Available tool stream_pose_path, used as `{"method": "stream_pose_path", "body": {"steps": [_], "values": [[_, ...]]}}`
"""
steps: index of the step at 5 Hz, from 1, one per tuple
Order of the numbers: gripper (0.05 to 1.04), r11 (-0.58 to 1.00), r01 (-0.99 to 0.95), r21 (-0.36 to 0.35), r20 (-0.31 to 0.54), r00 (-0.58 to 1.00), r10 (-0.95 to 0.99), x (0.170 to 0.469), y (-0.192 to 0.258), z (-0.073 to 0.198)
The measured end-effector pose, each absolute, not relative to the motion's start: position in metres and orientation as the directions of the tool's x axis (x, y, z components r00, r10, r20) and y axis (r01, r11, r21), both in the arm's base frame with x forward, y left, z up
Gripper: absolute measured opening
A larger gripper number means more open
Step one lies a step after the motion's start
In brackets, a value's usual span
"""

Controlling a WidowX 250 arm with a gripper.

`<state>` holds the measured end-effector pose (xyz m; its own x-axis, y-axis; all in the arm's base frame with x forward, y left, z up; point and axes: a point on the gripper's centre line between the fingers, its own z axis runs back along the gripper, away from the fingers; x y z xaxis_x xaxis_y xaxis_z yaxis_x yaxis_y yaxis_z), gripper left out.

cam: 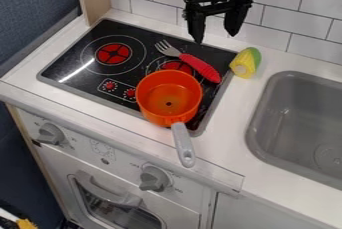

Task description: Move the corn to the left side of the orange pot

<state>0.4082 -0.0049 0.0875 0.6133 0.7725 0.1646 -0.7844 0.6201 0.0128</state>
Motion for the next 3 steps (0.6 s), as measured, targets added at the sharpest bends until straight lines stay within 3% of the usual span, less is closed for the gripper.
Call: {"method": "stream_pose_path", "body": {"steps": [2, 3], "values": [[1.0, 0.637, -0.766, 0.085, 0.131, 0.642, 0.755, 0.405, -0.003, 0.064], [1.0, 0.695, -0.715, 0.076, 0.113, 0.699, 0.706, 0.411, -0.007, 0.059]]}}
